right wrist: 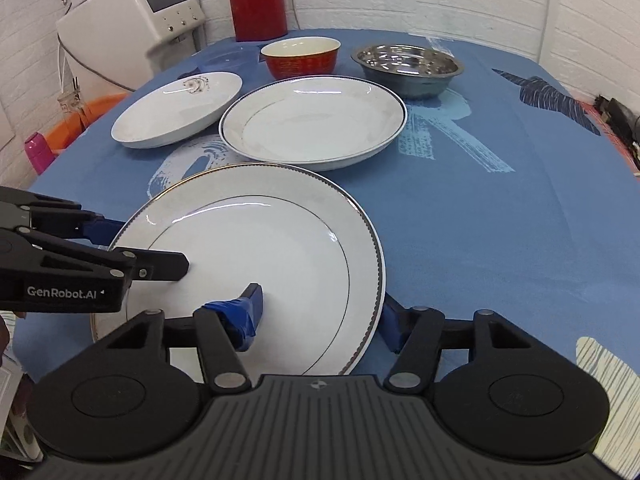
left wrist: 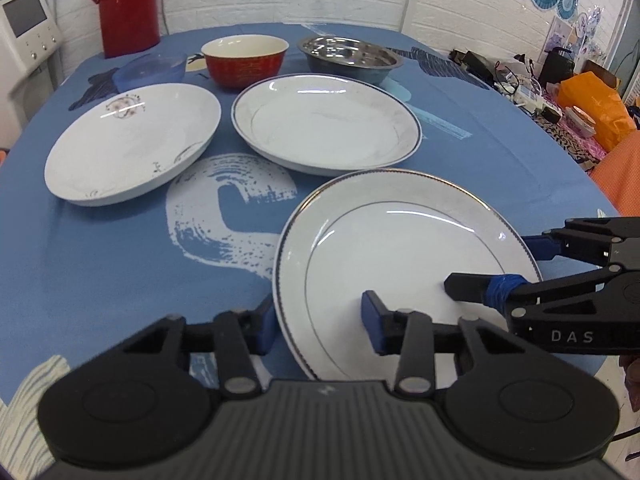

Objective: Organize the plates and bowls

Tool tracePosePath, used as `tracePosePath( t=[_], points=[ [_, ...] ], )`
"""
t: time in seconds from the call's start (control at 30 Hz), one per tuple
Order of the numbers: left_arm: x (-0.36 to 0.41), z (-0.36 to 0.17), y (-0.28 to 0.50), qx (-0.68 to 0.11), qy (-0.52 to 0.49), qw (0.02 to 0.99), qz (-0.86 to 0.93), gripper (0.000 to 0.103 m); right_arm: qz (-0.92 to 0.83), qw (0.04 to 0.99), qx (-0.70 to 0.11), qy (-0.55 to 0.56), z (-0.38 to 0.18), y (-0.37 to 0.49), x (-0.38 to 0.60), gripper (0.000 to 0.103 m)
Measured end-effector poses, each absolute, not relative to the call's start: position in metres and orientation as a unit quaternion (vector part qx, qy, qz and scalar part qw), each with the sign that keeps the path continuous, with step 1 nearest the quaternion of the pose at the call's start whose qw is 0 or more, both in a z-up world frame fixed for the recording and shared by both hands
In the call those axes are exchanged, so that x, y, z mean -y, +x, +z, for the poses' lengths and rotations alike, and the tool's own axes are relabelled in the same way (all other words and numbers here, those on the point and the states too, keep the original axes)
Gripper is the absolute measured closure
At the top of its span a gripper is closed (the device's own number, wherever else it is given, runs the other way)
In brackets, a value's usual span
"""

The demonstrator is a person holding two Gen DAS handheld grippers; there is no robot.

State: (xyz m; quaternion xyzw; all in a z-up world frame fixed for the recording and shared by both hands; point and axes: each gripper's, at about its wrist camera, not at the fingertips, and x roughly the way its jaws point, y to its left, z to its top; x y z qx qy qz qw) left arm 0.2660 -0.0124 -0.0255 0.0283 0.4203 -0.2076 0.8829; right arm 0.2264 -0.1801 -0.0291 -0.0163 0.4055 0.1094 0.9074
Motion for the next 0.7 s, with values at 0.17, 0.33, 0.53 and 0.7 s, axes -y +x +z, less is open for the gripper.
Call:
tracePosePath(
  t=[0.17,0.33,0.53,0.7],
  points=[
    [-0.006,-0.023,0.265,-0.432,-0.011,0.877,-0.21,0.09,0.1,0.905,-0.413,-0.009,-0.027,0.223,0.171,0.061],
    [-0.038,-0.02,0.255,-0.438,-0.015,0.881,-0.18,0.091,0.128,0.904,-0.407,0.01,-0.025,0.217,0.143,0.06],
    [-0.095,-0.005,0.246,-0.421,-0.013,0.899,-0.118,0.091,0.184,0.901,-0.393,0.02,-0.019,0.226,0.09,0.057],
    [-0.131,-0.003,0.251,-0.416,-0.016,0.905,-0.081,0.091,0.214,0.892,-0.397,0.018,-0.021,0.241,0.052,0.056]
  ],
)
